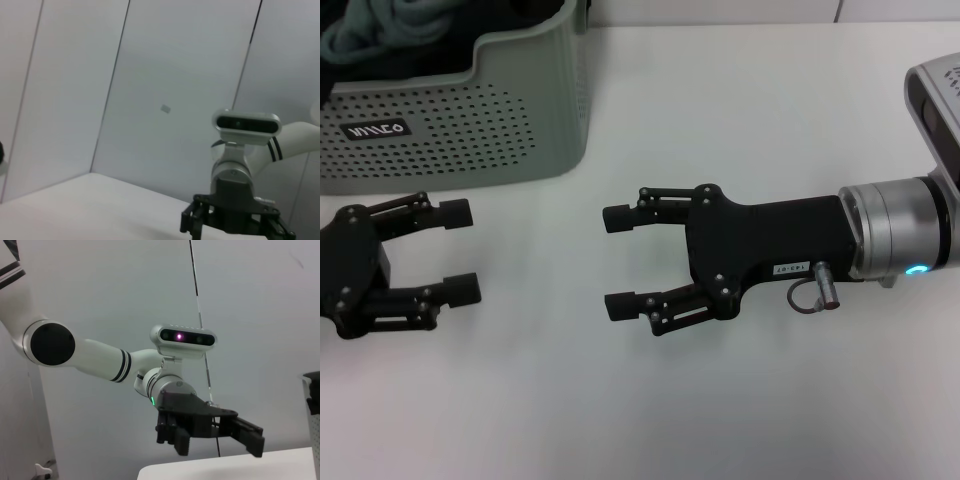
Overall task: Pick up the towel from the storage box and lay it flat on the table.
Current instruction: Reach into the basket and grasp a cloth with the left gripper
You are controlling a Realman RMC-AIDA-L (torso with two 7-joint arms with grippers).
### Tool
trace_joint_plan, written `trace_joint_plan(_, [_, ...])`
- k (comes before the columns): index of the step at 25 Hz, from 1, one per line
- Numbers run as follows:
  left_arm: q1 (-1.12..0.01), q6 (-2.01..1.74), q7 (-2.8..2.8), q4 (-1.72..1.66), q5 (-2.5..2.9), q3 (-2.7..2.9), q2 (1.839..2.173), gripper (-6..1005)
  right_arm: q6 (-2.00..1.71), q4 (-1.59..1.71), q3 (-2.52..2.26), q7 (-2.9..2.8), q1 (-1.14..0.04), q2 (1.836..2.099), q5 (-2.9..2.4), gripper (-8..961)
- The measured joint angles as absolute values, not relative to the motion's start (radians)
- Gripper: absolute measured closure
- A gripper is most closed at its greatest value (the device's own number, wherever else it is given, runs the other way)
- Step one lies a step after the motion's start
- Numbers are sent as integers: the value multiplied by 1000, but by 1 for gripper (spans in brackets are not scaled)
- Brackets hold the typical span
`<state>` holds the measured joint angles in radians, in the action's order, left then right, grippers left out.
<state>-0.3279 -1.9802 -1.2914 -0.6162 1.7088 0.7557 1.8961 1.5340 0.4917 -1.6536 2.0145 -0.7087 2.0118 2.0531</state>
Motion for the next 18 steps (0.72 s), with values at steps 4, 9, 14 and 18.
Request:
trace_joint_plan(4, [-320,-1980,-1260,-614,1713,708,1907,124,1528,492,-1653,2014,-708,2015,2056,96])
trace_joint_plan(9, [-311,-1980,-1232,-602,1715,686,1918,123,1527,492,-1635,2024,-696,2018,2060,96])
trace_joint_plan(14, [-305,-1979,-1234,-602,1716,686,1923,123,1530,493,-1617,2044,-683,2019,2061,97])
trace_joint_plan(18, [-305,-1979,-1256,-606,1688,648,1936,124,1528,488,-1577,2059,-669,2019,2060,97])
